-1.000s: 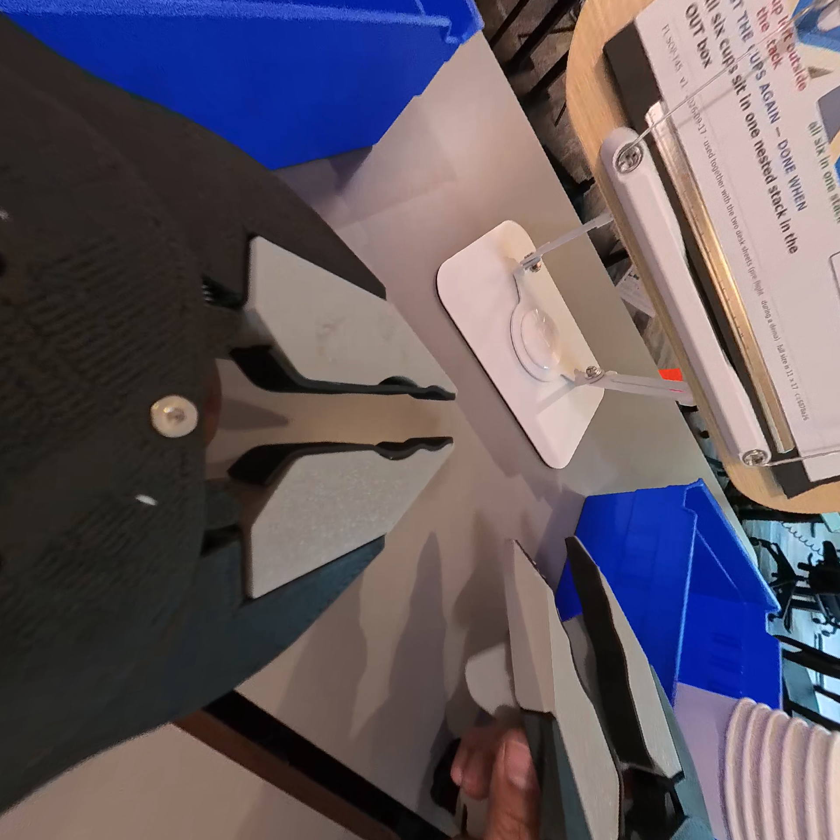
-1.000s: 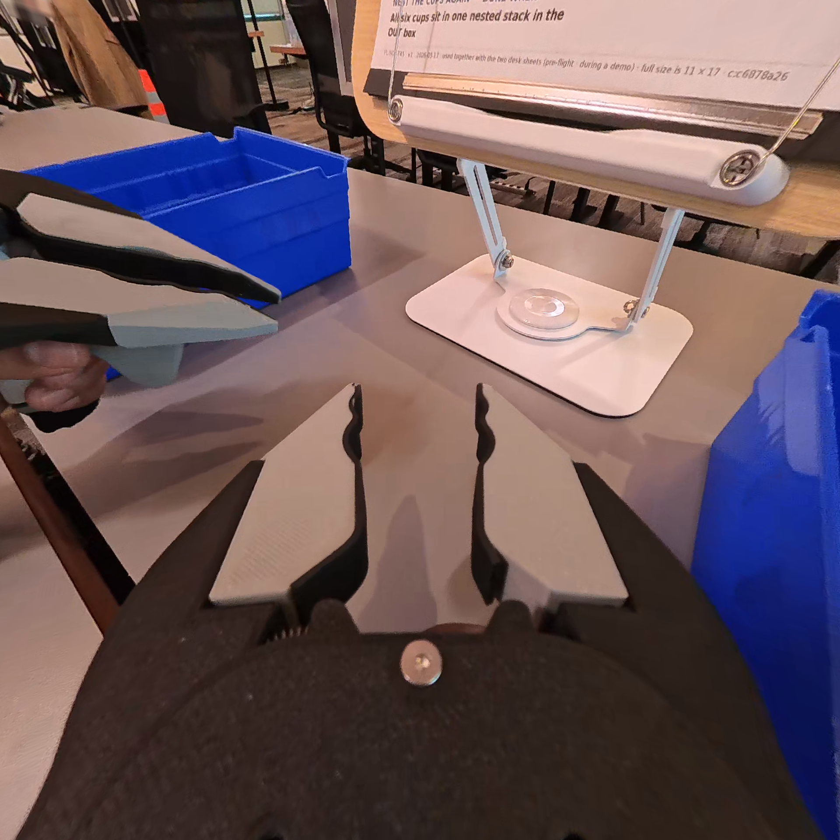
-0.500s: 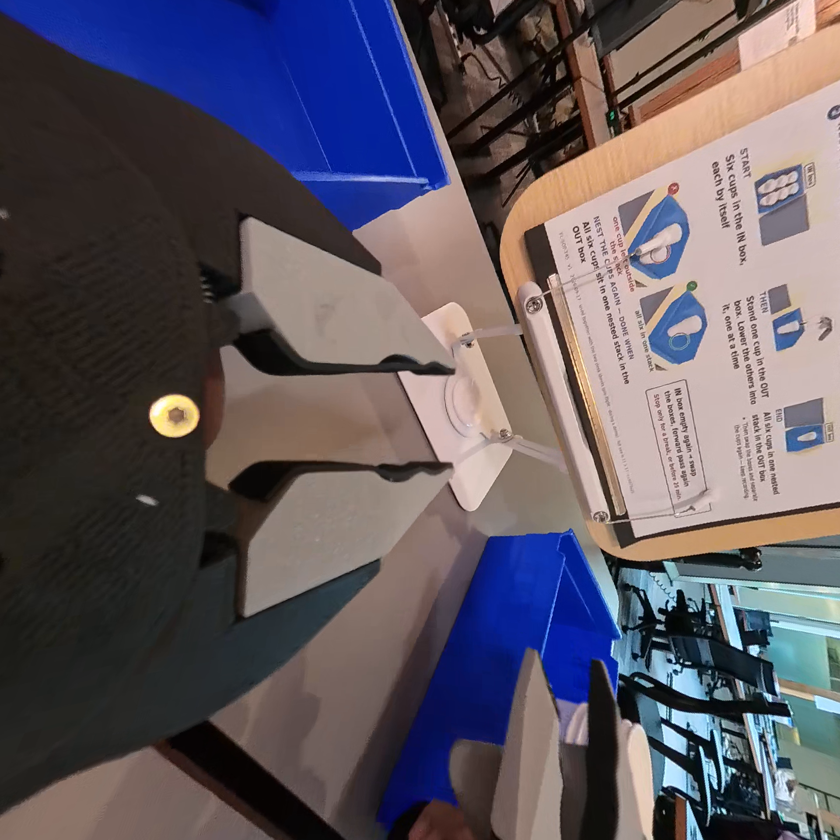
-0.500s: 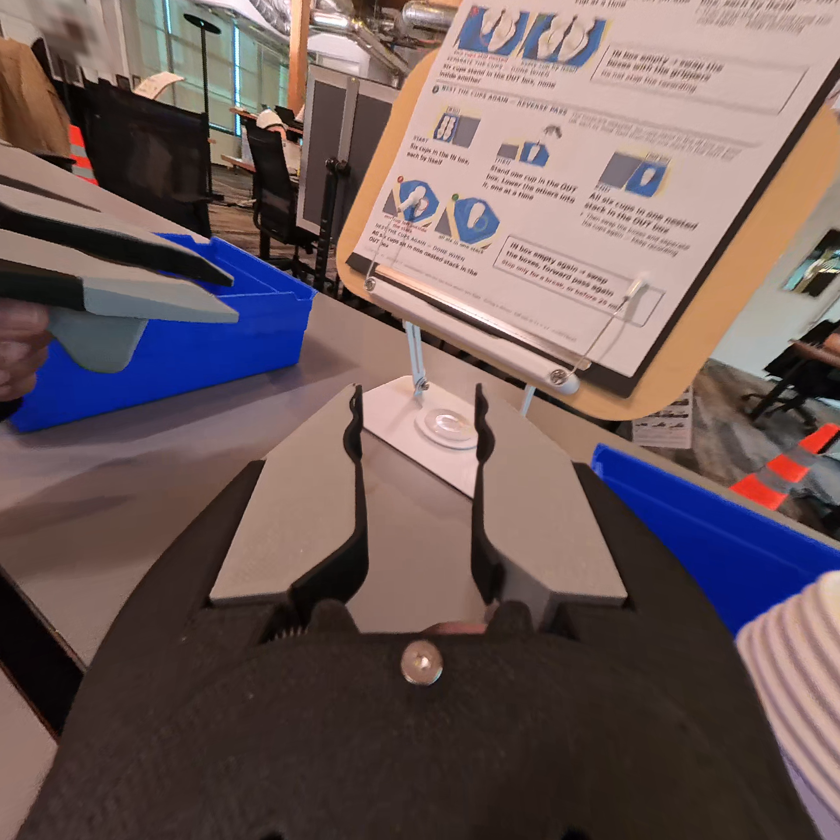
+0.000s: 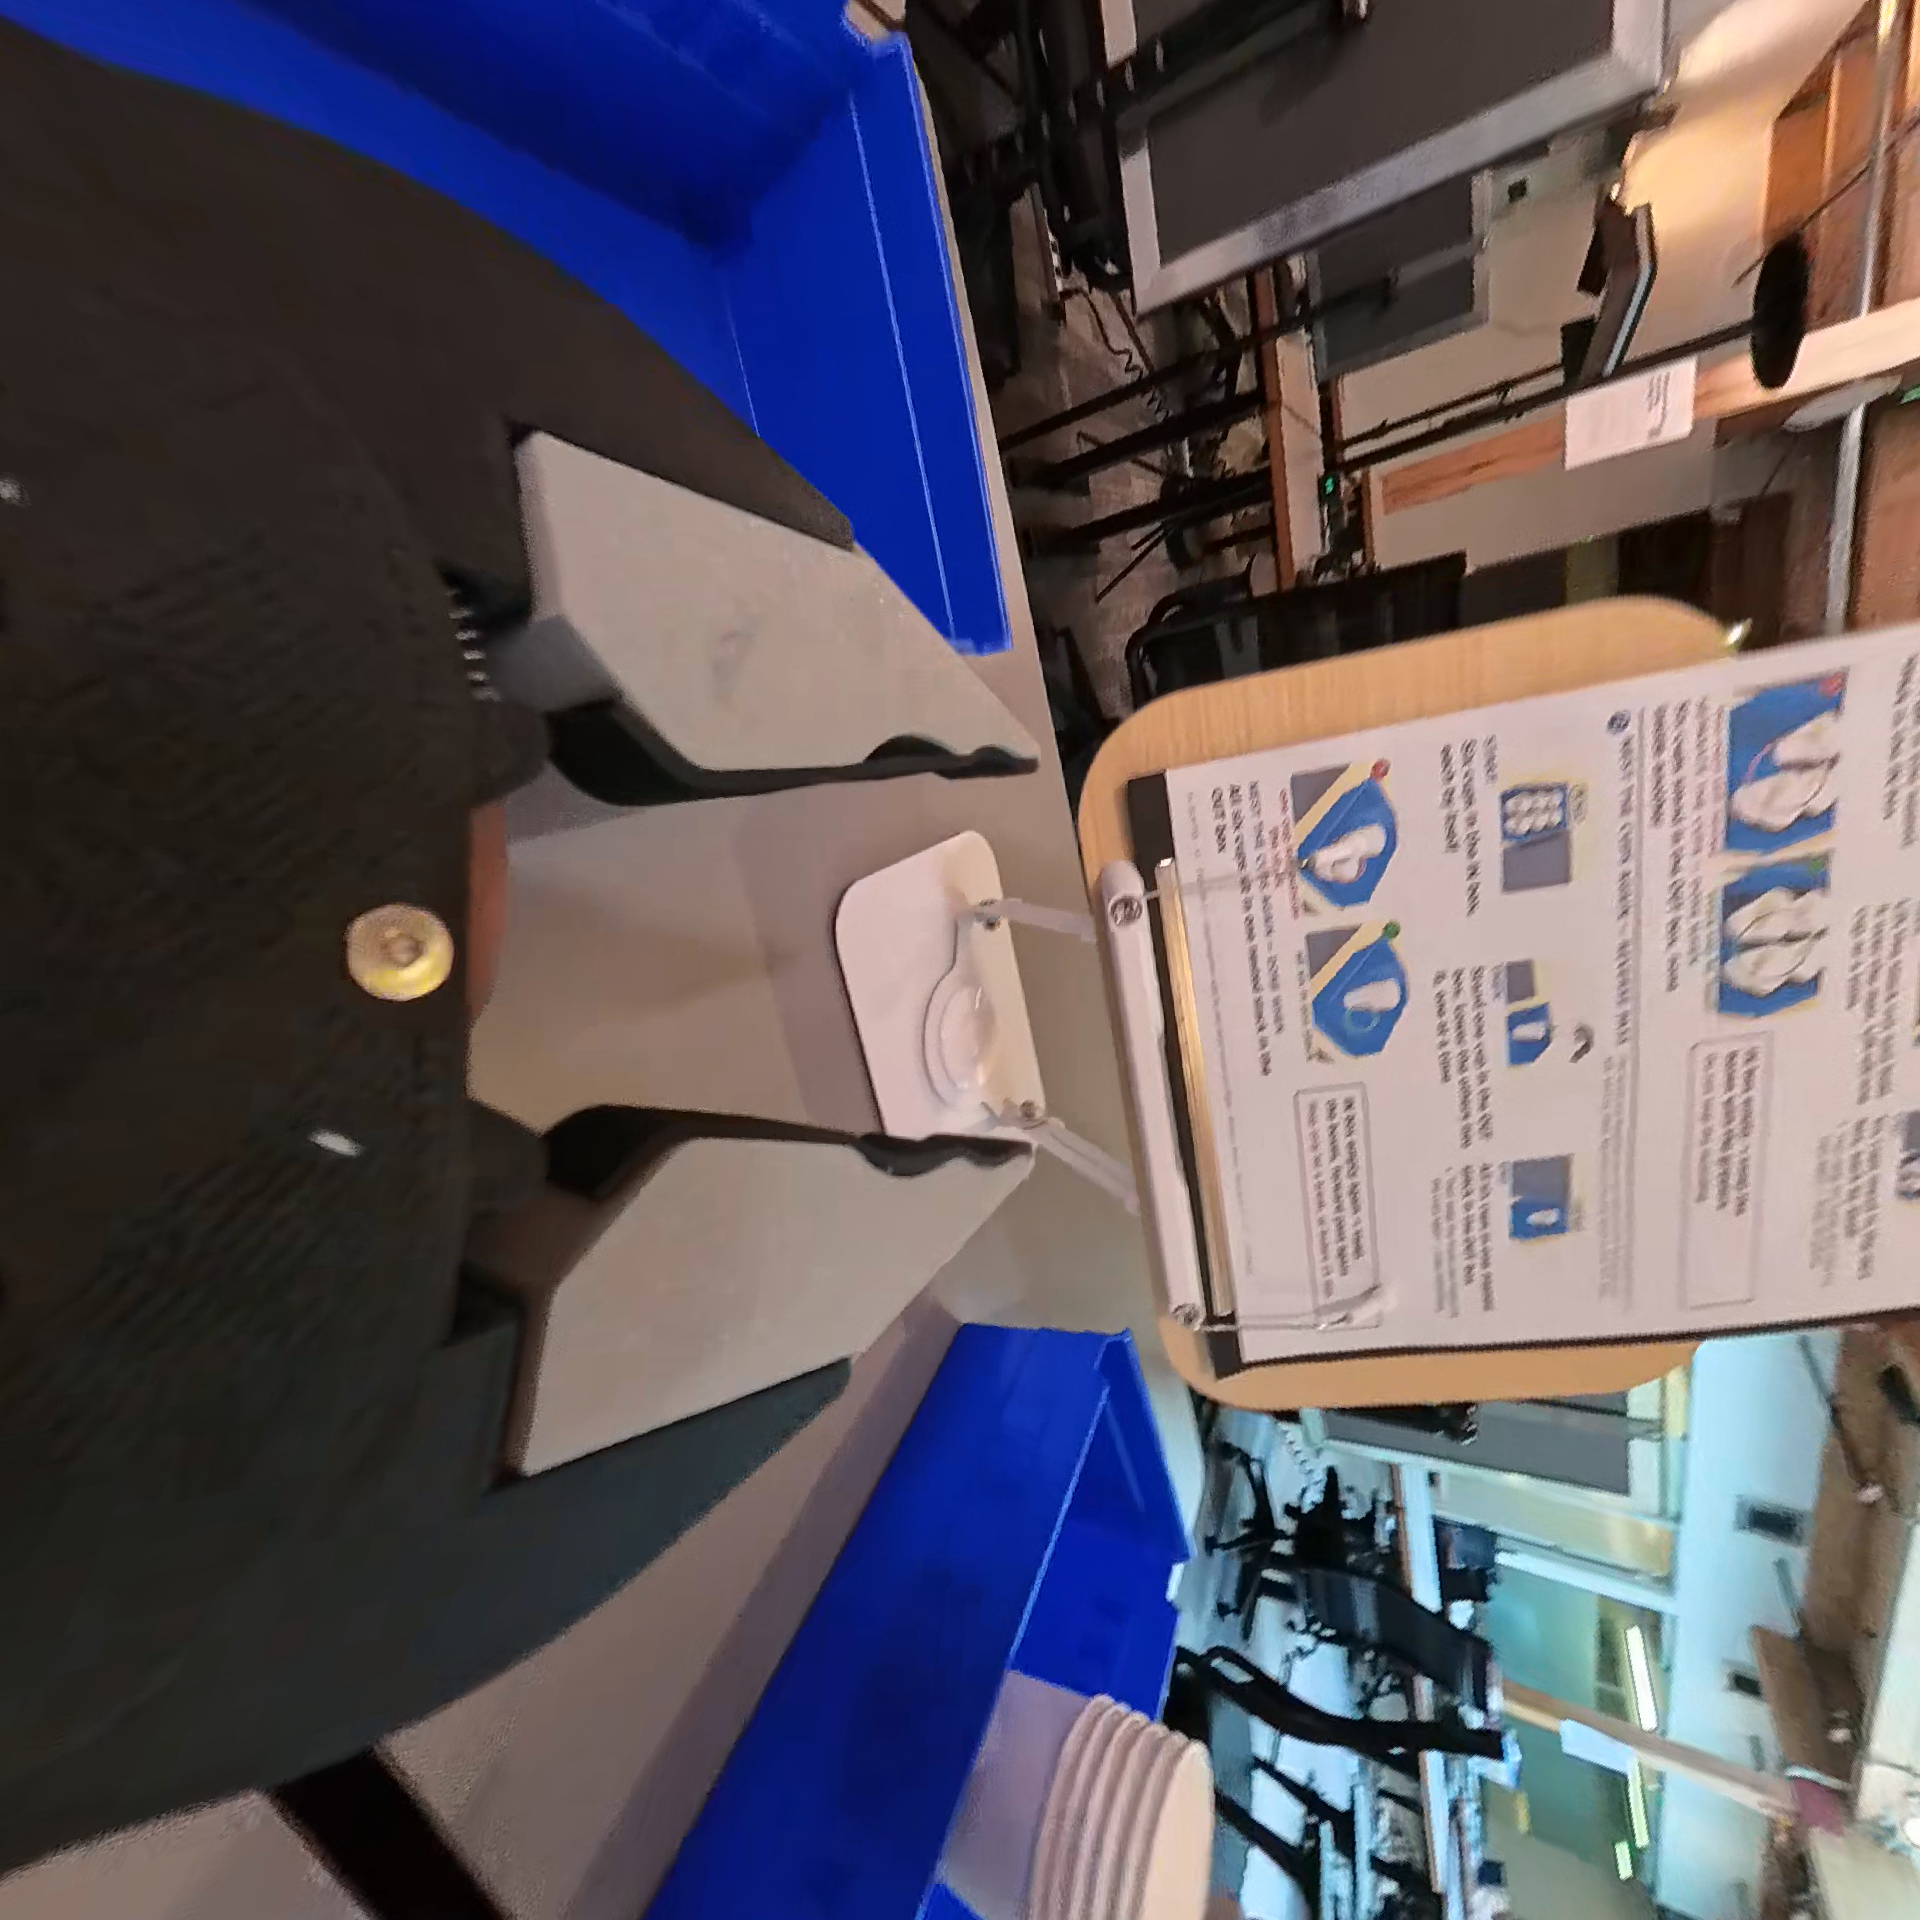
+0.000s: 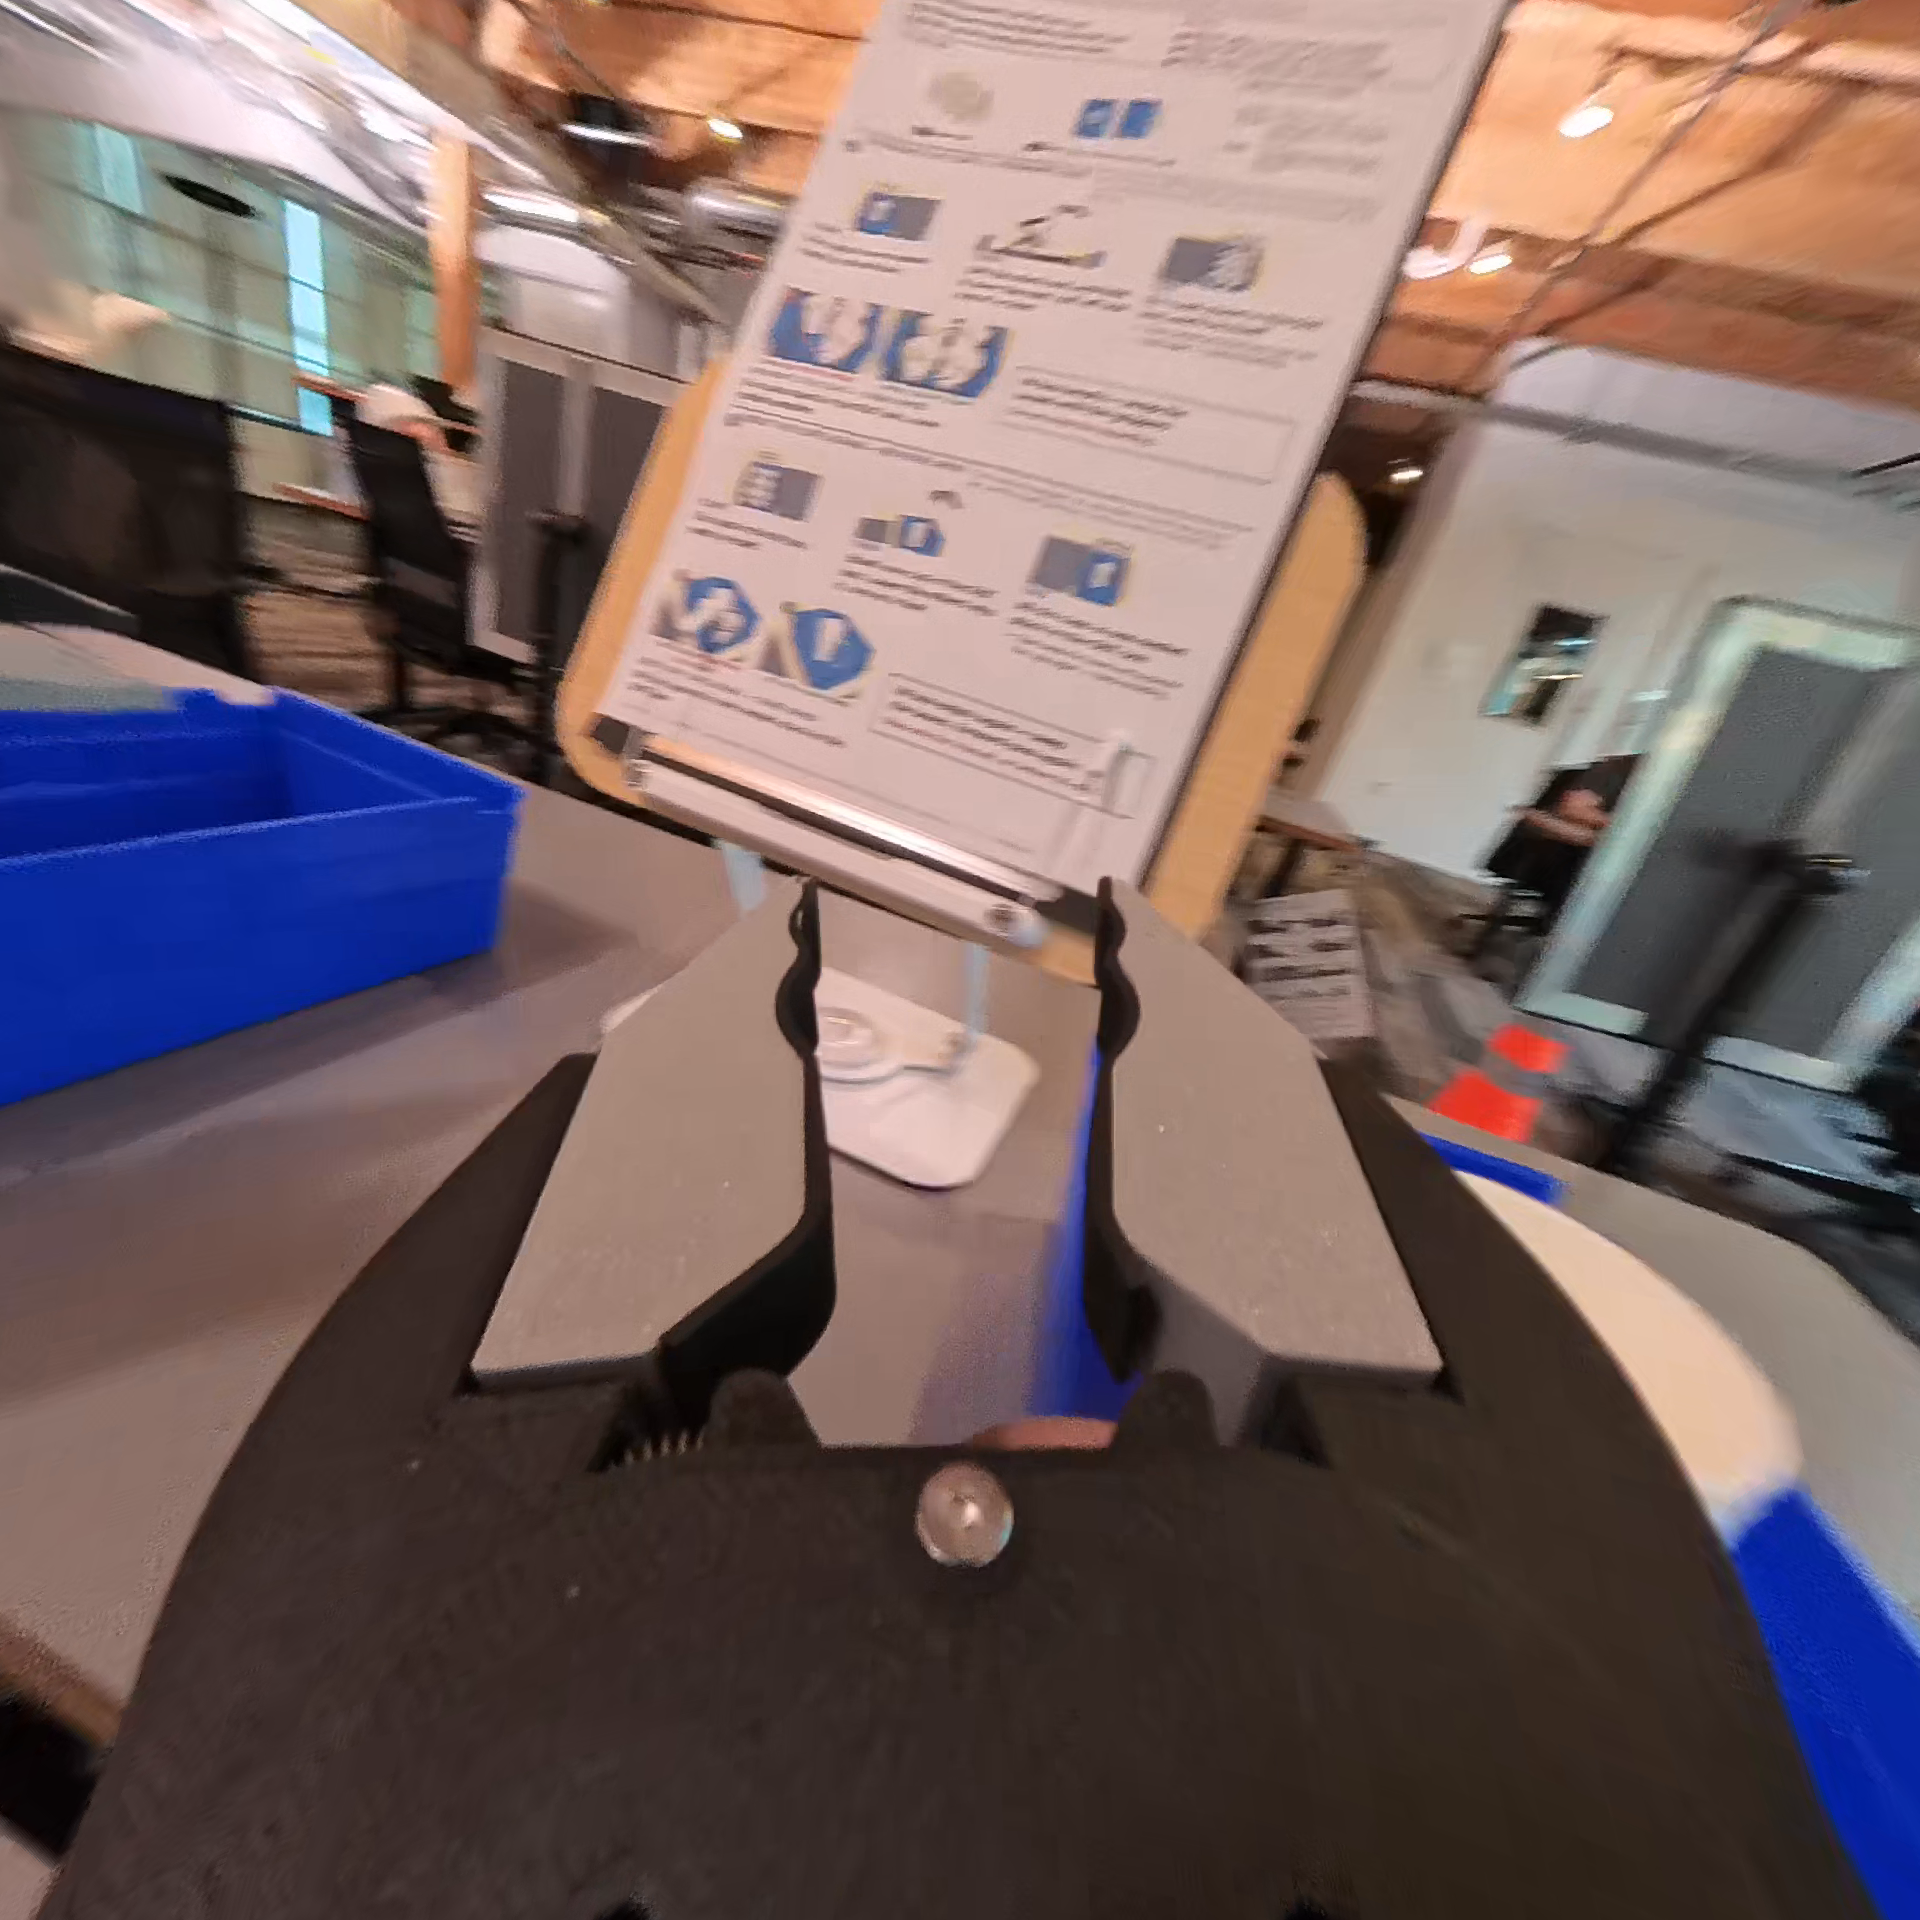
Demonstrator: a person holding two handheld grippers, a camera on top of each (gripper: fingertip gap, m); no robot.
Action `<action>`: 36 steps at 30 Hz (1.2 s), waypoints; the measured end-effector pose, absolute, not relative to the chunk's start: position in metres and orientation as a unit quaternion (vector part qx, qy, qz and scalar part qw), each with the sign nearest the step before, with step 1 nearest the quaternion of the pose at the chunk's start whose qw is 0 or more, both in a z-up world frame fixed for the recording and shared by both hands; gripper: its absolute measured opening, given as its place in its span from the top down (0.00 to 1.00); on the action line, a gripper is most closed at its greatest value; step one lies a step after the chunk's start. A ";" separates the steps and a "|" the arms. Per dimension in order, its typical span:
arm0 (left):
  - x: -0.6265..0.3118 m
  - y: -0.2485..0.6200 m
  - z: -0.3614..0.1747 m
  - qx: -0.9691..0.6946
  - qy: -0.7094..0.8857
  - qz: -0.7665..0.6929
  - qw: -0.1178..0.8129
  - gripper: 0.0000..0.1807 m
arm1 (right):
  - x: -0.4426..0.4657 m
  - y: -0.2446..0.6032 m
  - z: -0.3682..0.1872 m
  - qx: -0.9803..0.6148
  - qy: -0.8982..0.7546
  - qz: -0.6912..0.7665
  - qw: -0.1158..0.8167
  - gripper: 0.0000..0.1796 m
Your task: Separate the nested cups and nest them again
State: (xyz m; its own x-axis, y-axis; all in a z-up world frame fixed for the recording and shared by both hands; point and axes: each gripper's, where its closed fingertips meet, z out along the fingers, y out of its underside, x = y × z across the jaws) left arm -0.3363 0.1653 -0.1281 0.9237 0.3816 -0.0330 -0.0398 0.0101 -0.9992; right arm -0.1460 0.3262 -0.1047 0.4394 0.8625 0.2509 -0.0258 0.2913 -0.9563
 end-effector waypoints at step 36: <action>-0.378 0.074 -0.269 -0.855 -0.180 0.204 0.442 0.99 | -0.064 0.372 -0.257 -0.682 -0.515 0.172 0.490 0.99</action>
